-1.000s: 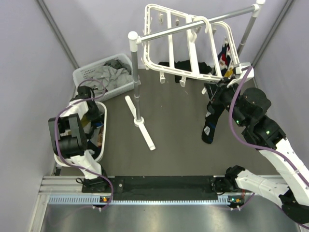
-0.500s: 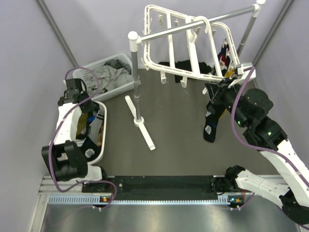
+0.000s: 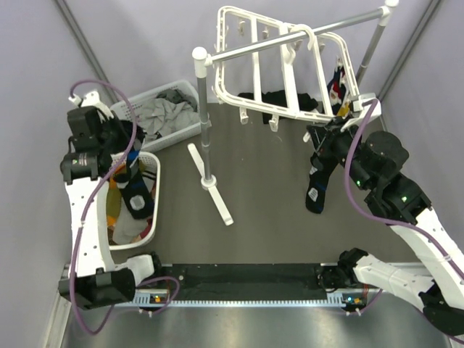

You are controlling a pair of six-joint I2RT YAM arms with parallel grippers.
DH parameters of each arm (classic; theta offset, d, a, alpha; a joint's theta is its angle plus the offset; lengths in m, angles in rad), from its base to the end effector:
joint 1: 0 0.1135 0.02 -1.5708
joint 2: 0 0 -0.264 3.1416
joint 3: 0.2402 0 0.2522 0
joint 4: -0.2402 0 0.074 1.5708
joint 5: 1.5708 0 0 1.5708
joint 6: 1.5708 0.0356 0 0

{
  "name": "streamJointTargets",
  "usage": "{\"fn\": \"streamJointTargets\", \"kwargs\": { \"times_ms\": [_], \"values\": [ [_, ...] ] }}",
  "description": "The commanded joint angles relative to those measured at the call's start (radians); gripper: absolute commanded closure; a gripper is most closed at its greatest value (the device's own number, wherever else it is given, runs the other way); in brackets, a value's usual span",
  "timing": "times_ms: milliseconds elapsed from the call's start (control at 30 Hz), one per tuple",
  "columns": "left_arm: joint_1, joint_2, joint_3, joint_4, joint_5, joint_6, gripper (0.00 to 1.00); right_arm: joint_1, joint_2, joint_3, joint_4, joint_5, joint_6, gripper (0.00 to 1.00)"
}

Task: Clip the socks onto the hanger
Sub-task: Pick up the sock from the bin, then clamp the sock onto the hanger.

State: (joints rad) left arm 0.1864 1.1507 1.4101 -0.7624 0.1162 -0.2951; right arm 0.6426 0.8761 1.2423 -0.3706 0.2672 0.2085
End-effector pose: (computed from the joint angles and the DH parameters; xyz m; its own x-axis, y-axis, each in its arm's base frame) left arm 0.2263 0.0385 0.4227 -0.4287 -0.3748 -0.8220 -0.2184 0.9259 -0.3083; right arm 0.1390 0.0923 0.4596 -0.0793 0.1900 -0.9786 -0.3580 0.9108 0.2059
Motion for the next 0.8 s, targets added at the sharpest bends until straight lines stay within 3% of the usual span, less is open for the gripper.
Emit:
{"fn": "streamJointTargets", "kwargs": {
  "times_ms": [0,200,433,633,767],
  "values": [
    [-0.010,-0.074,0.130,0.044,0.201,-0.032,1.00,-0.012,0.003,0.049,-0.024,-0.025,-0.017,0.91],
    [-0.037,-0.117,0.254,0.104,0.426,-0.059,1.00,-0.011,0.012,0.059,-0.025,-0.037,-0.018,0.91],
    [-0.132,-0.157,0.129,0.354,0.669,-0.199,1.00,-0.012,0.015,0.063,-0.021,-0.059,-0.018,0.91],
    [-0.424,-0.154,0.007,0.399,0.545,-0.142,1.00,-0.012,0.023,0.071,-0.021,-0.066,-0.008,0.91],
    [-0.724,-0.088,-0.091,0.472,0.389,-0.131,1.00,-0.012,0.027,0.080,-0.025,-0.072,-0.004,0.91]
  ]
}}
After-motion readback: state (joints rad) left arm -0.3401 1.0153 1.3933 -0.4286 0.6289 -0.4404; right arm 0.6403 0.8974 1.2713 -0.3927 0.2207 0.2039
